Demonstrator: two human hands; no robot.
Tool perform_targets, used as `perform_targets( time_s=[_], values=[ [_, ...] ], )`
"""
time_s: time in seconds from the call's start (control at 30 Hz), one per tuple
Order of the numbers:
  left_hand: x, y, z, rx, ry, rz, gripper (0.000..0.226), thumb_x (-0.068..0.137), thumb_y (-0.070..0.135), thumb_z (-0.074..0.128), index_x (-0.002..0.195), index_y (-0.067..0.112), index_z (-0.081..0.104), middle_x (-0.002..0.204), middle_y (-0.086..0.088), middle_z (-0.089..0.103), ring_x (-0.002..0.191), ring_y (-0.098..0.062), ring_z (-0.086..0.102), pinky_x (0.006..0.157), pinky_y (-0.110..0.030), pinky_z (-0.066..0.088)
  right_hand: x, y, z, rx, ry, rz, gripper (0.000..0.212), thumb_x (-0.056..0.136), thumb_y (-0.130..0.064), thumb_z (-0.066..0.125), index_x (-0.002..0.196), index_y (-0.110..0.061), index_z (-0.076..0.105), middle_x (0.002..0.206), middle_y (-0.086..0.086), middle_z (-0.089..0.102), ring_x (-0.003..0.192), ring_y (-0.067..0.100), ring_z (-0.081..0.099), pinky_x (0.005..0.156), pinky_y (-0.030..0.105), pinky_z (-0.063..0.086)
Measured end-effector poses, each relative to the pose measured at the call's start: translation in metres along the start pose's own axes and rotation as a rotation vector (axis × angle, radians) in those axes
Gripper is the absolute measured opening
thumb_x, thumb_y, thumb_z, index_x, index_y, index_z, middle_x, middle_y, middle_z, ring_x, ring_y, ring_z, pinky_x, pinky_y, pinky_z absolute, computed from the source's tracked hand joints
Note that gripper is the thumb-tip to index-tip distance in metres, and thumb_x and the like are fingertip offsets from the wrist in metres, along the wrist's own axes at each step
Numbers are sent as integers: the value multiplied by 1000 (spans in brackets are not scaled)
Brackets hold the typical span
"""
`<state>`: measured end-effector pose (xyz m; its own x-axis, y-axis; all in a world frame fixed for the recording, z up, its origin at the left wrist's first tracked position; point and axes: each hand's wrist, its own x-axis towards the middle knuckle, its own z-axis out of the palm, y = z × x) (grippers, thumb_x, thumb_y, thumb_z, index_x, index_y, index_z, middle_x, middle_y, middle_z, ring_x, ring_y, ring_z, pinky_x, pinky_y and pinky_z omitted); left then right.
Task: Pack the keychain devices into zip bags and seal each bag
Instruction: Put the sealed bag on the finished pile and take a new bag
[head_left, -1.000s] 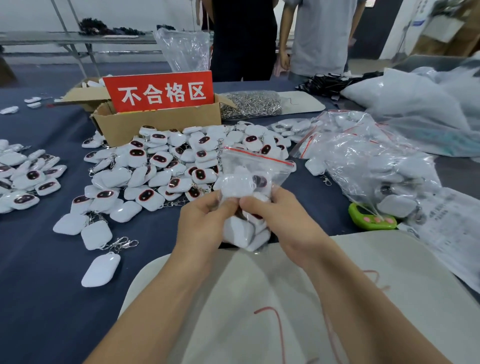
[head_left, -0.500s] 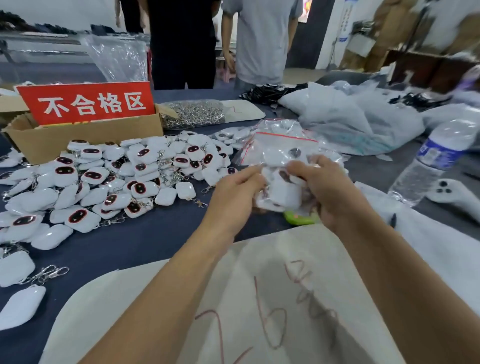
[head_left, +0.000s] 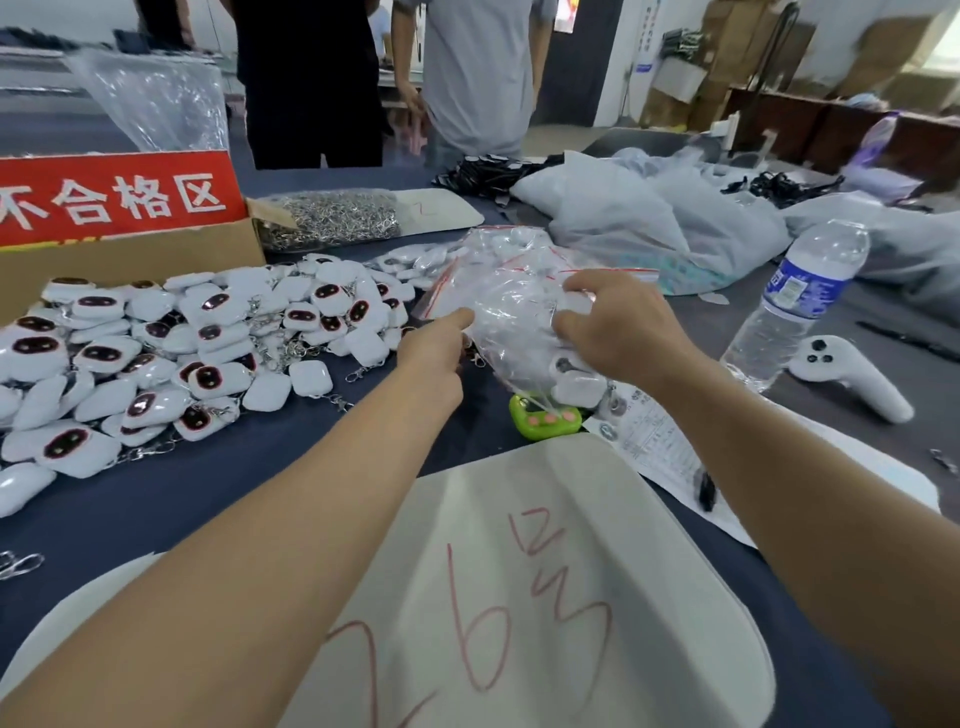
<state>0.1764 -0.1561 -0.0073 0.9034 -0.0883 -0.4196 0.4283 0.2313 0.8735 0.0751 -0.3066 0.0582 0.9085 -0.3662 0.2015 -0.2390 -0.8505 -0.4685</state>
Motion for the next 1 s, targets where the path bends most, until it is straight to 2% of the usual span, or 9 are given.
perform_targets(
  time_s=[0.13, 0.3, 0.43, 0.6, 0.7, 0.77, 0.87, 0.93, 1.0],
  values=[
    [-1, 2, 4, 23, 35, -12, 17, 90, 16, 70, 104, 7, 66, 67, -1, 64, 47, -11, 51, 40, -15, 34, -3, -1, 2, -47, -5, -50, 45, 92, -33, 68, 136, -27, 64, 143, 5, 60, 133, 28, 51, 106, 34, 38],
    [2, 9, 4, -123, 68, -54, 19, 92, 19, 73, 102, 4, 66, 73, -6, 65, 42, -10, 52, 36, -15, 42, -7, -7, -2, 10, -3, -74, 25, 88, -21, 68, 111, -27, 73, 98, -3, 69, 97, 19, 63, 84, 27, 42],
    [-4, 18, 4, -131, 93, 28, 15, 92, 10, 67, 78, 6, 62, 66, -4, 59, 35, -8, 45, 34, -14, 33, -10, -7, 3, 56, 10, -98, 15, 89, -25, 69, 103, -29, 71, 100, -9, 66, 73, 4, 57, 81, 24, 39],
    [-23, 64, -32, -338, 329, 270, 25, 90, 9, 54, 65, 14, 51, 54, 3, 52, 44, -15, 42, 42, -22, 33, -9, -9, 7, -27, -21, -94, 27, 92, -27, 71, 118, -21, 70, 122, 2, 68, 112, 26, 62, 104, 31, 40],
    [-45, 79, -71, -146, 467, 721, 25, 87, 19, 53, 64, 19, 45, 56, 11, 44, 54, -11, 38, 49, -26, 33, -14, -27, 16, -171, 74, -268, 35, 89, -18, 73, 123, -13, 68, 129, 8, 65, 130, 30, 51, 118, 35, 25],
    [-66, 80, -97, 192, 497, 1057, 22, 87, 22, 55, 66, 18, 49, 64, 13, 46, 62, -7, 39, 57, -21, 36, -26, -54, 31, 9, 61, -296, 37, 90, -19, 69, 127, -19, 68, 138, 3, 62, 136, 24, 48, 114, 32, 31],
    [-92, 68, -138, 580, 563, 1428, 14, 85, 11, 63, 71, 11, 59, 92, 8, 61, 88, 3, 51, 79, -3, 36, -49, -106, 63, 616, -144, -149, 20, 92, -29, 65, 110, -27, 75, 108, -9, 76, 103, 8, 70, 95, 29, 53],
    [-107, 47, -163, 698, 555, 1526, 14, 82, 1, 64, 71, 6, 58, 103, -1, 68, 98, -4, 57, 86, -2, 34, -67, -140, 83, 1075, -422, -15, 22, 91, -35, 64, 96, -19, 78, 88, -2, 78, 79, 14, 74, 80, 33, 62],
    [-117, 23, -186, 859, 454, 1529, 20, 82, -4, 61, 70, 8, 53, 97, -6, 69, 90, -16, 59, 78, -10, 38, -86, -169, 100, 1275, -607, 90, 37, 97, -43, 60, 81, -19, 82, 80, 4, 77, 71, 19, 74, 66, 32, 62]
  ],
)
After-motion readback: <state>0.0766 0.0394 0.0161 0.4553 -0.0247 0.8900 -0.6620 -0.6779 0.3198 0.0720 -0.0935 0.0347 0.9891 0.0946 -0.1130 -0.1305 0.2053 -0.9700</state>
